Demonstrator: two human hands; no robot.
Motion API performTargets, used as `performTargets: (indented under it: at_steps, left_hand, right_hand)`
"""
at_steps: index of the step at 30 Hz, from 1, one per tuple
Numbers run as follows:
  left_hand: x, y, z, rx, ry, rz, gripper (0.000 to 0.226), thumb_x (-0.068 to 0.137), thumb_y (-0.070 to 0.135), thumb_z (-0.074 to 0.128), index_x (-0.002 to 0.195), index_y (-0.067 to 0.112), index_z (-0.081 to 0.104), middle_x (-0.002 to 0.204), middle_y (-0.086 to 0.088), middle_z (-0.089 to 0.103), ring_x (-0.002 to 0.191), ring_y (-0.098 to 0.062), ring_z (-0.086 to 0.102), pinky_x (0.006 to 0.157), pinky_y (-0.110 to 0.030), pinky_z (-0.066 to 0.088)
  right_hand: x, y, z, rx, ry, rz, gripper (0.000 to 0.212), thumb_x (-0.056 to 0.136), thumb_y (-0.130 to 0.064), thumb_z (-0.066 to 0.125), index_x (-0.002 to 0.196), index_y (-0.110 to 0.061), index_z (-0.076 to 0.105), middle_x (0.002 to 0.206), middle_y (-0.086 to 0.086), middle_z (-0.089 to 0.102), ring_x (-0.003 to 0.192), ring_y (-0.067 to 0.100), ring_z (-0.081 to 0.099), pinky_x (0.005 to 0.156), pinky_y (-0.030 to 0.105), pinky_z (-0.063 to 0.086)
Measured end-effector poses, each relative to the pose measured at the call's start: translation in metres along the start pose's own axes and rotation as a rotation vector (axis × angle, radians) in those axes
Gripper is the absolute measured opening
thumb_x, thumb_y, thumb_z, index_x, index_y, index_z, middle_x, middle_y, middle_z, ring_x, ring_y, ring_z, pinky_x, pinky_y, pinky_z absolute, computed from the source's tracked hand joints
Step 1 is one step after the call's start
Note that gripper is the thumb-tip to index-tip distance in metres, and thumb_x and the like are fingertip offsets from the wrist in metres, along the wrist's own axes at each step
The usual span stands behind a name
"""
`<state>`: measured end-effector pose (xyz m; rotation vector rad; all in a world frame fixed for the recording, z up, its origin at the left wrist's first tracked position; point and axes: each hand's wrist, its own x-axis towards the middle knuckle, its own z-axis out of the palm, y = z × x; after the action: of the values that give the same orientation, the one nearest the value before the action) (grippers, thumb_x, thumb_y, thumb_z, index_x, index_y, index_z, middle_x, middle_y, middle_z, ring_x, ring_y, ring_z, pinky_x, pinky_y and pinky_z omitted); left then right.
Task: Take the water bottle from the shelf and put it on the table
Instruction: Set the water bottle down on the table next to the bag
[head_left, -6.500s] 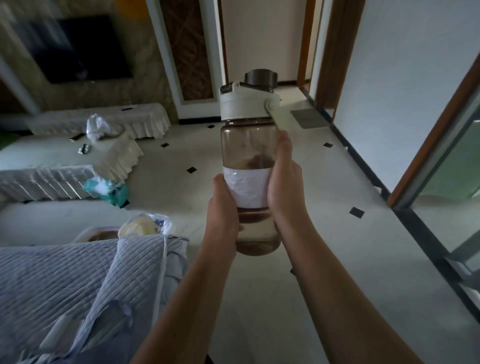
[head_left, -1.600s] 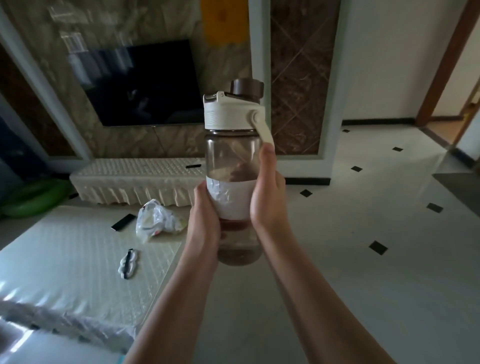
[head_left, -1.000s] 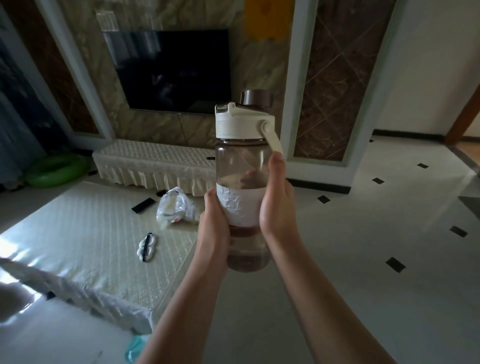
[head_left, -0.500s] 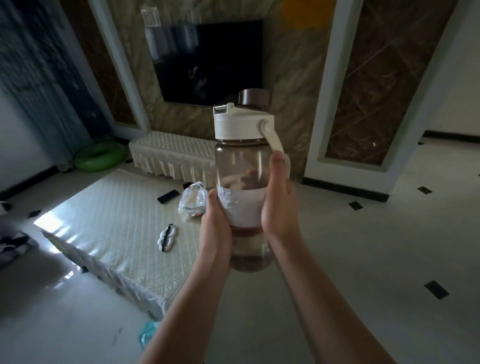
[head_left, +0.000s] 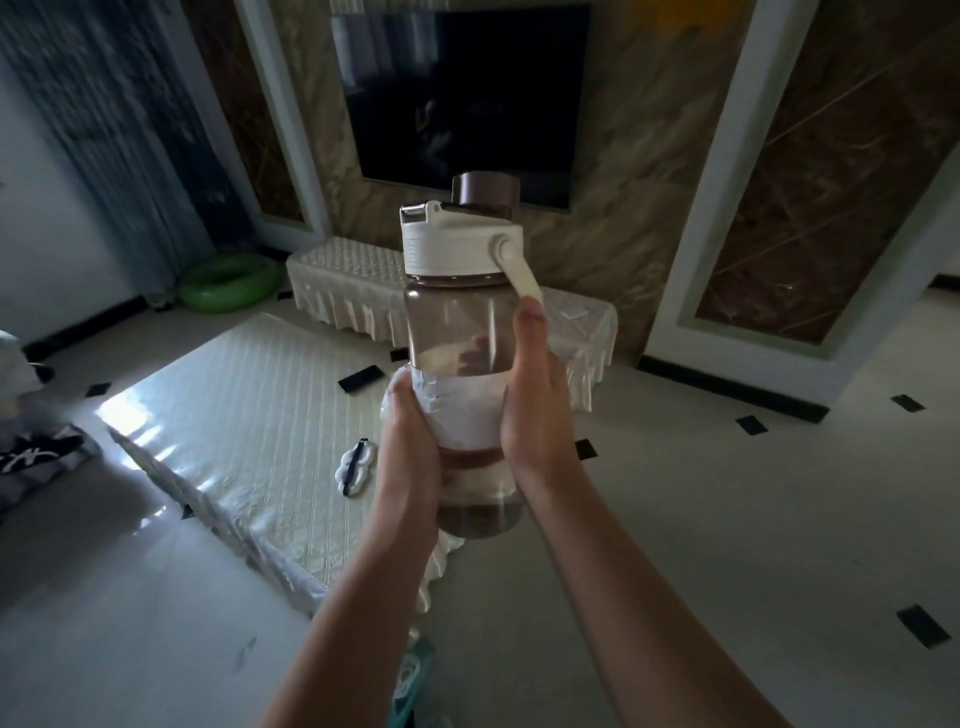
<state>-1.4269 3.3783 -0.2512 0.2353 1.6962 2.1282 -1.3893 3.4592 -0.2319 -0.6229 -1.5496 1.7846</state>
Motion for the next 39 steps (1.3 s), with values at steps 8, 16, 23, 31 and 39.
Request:
performTargets:
  at_steps: [8, 16, 23, 31, 39]
  left_hand:
    - [0.101, -0.009, -0.037, -0.048, -0.033, -0.083, 0.065, 0.103, 0.047, 0.026, 0.072, 0.029, 0.081, 0.069, -0.004, 0.079, 0.061, -0.017, 0.076, 0.046, -0.026, 0.055]
    - [0.197, -0.034, -0.076, -0.022, -0.007, -0.163, 0.066, 0.101, 0.048, 0.024, 0.070, 0.036, 0.080, 0.071, -0.002, 0.080, 0.065, -0.018, 0.077, 0.050, -0.029, 0.057]
    - [0.268, -0.082, -0.113, 0.009, 0.143, -0.262, 0.060, 0.098, 0.049, 0.030, 0.065, 0.031, 0.078, 0.071, -0.003, 0.079, 0.064, -0.020, 0.077, 0.052, -0.030, 0.057]
    - [0.328, -0.174, -0.138, 0.006, 0.288, -0.325, 0.049, 0.097, 0.046, 0.037, 0.087, 0.013, 0.073, 0.099, -0.024, 0.078, 0.067, -0.027, 0.076, 0.048, -0.029, 0.056]
    - [0.356, -0.303, -0.155, 0.012, 0.237, -0.288, 0.065, 0.101, 0.049, 0.026, 0.065, 0.035, 0.079, 0.072, -0.002, 0.081, 0.065, -0.018, 0.078, 0.053, -0.031, 0.058]
  right_hand:
    - [0.066, 0.044, 0.064, -0.058, 0.054, 0.040, 0.083, 0.079, -0.079, 0.039, 0.093, -0.006, 0.075, 0.089, 0.017, 0.078, 0.087, 0.034, 0.075, 0.087, 0.056, 0.057]
    - [0.134, 0.102, 0.119, -0.151, 0.046, 0.087, 0.082, 0.078, -0.083, 0.039, 0.092, -0.009, 0.073, 0.092, 0.017, 0.076, 0.086, 0.033, 0.074, 0.084, 0.058, 0.057]
    - [0.185, 0.174, 0.153, -0.201, -0.046, 0.151, 0.088, 0.076, -0.086, 0.036, 0.096, -0.008, 0.071, 0.091, 0.017, 0.074, 0.088, 0.033, 0.072, 0.089, 0.057, 0.055]
    - [0.226, 0.288, 0.160, -0.150, -0.122, 0.234, 0.073, 0.077, -0.082, 0.032, 0.097, -0.026, 0.075, 0.082, -0.004, 0.068, 0.082, 0.017, 0.066, 0.095, 0.057, 0.051]
    - [0.239, 0.415, 0.124, -0.169, -0.212, 0.241, 0.086, 0.080, -0.080, 0.030, 0.091, -0.006, 0.073, 0.080, 0.019, 0.069, 0.081, 0.039, 0.069, 0.087, 0.059, 0.054]
